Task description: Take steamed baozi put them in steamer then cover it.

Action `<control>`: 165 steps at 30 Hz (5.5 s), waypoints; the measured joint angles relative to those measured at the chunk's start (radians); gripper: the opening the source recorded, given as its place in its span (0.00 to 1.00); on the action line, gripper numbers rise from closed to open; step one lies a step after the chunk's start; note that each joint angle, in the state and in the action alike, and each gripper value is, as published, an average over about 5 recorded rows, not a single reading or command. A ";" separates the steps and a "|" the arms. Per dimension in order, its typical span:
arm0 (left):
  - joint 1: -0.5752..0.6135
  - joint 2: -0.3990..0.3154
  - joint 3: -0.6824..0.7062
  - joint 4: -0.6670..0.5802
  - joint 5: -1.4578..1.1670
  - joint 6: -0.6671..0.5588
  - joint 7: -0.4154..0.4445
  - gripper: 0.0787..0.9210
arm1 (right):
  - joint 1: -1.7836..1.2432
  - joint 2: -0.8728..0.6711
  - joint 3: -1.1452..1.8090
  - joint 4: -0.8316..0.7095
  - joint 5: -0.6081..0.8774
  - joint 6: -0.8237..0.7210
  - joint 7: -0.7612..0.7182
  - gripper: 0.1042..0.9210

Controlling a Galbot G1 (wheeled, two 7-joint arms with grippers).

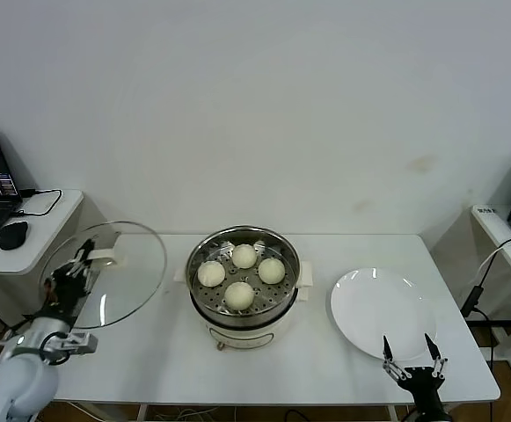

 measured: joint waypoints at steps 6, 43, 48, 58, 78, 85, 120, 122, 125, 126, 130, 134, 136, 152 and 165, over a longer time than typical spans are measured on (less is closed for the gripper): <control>-0.099 0.030 0.157 -0.048 -0.007 0.083 0.052 0.08 | 0.007 0.009 -0.006 -0.002 -0.024 0.003 0.001 0.88; -0.477 -0.343 0.667 0.159 0.325 0.259 0.243 0.08 | 0.022 0.021 -0.028 -0.034 -0.104 0.023 0.002 0.88; -0.480 -0.351 0.669 0.172 0.338 0.259 0.244 0.08 | 0.023 0.019 -0.029 -0.037 -0.104 0.024 0.002 0.88; -0.467 -0.351 0.667 0.162 0.345 0.262 0.260 0.08 | 0.025 0.017 -0.032 -0.039 -0.104 0.022 0.002 0.88; -0.455 -0.334 0.666 0.119 0.311 0.260 0.275 0.08 | 0.020 0.025 -0.045 -0.039 -0.116 0.022 0.003 0.88; -0.457 -0.344 0.669 0.126 0.315 0.255 0.273 0.08 | 0.020 0.024 -0.046 -0.040 -0.115 0.023 0.003 0.88; -0.337 -0.294 0.599 -0.001 0.239 0.227 0.230 0.65 | 0.017 0.020 -0.049 -0.038 -0.115 0.026 0.003 0.88; -0.301 -0.278 0.585 -0.042 0.202 0.220 0.216 0.72 | 0.016 0.020 -0.051 -0.036 -0.115 0.026 0.003 0.88; -0.233 -0.257 0.556 -0.107 0.116 0.203 0.178 0.82 | 0.013 0.018 -0.053 -0.032 -0.115 0.030 0.002 0.88; -0.206 -0.253 0.542 -0.127 0.078 0.192 0.161 0.84 | 0.011 0.017 -0.053 -0.030 -0.114 0.032 0.002 0.88; -0.087 -0.259 0.458 -0.181 -0.123 0.114 0.077 0.88 | 0.005 0.014 -0.052 -0.027 -0.113 0.041 -0.002 0.88; 0.036 -0.281 0.348 -0.210 -0.371 0.014 -0.003 0.88 | -0.003 0.008 -0.054 -0.025 -0.110 0.053 -0.003 0.88; 0.095 -0.288 0.302 -0.218 -0.497 -0.026 -0.030 0.88 | -0.008 0.004 -0.055 -0.023 -0.106 0.057 -0.003 0.88; 0.406 -0.308 0.123 -0.198 -1.070 -0.232 -0.098 0.88 | -0.073 -0.049 -0.113 0.019 -0.067 0.051 0.011 0.88; 0.453 -0.312 0.065 -0.126 -1.169 -0.302 -0.094 0.88 | -0.103 -0.030 -0.171 0.063 -0.043 0.012 0.036 0.88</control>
